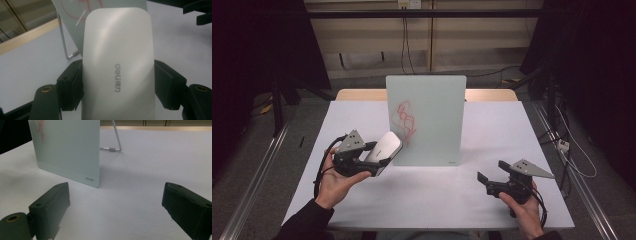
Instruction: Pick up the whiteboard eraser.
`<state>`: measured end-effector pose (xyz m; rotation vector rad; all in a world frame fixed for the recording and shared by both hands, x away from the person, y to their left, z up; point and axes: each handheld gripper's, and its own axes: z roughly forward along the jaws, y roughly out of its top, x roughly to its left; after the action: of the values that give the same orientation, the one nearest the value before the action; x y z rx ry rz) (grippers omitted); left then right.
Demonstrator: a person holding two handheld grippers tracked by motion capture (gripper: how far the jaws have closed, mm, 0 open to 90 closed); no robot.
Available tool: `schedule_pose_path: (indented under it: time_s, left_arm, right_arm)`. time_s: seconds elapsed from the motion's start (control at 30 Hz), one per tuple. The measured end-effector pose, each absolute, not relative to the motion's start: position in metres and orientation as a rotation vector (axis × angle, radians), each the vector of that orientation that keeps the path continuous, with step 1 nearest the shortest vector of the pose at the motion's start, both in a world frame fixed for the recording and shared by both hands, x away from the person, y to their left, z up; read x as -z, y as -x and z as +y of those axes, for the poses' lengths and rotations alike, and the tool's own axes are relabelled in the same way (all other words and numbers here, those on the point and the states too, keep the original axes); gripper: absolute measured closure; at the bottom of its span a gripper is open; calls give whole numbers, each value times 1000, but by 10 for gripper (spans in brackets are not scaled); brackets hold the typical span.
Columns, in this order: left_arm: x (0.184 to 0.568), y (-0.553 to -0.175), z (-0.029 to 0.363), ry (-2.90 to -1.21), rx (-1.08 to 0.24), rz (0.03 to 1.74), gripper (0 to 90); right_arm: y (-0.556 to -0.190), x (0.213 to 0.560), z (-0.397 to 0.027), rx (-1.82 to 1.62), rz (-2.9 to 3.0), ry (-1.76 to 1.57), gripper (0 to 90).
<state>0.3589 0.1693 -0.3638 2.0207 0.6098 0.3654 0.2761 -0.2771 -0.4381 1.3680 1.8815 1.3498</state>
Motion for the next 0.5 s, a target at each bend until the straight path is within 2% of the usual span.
schedule_pose_path:
  time_s: [0.5]
  left_arm:
    - [348,-356,170,-1938,-522,566,311]
  right_arm:
    - [-276,438,-277,-1352,1883,-1368,81]
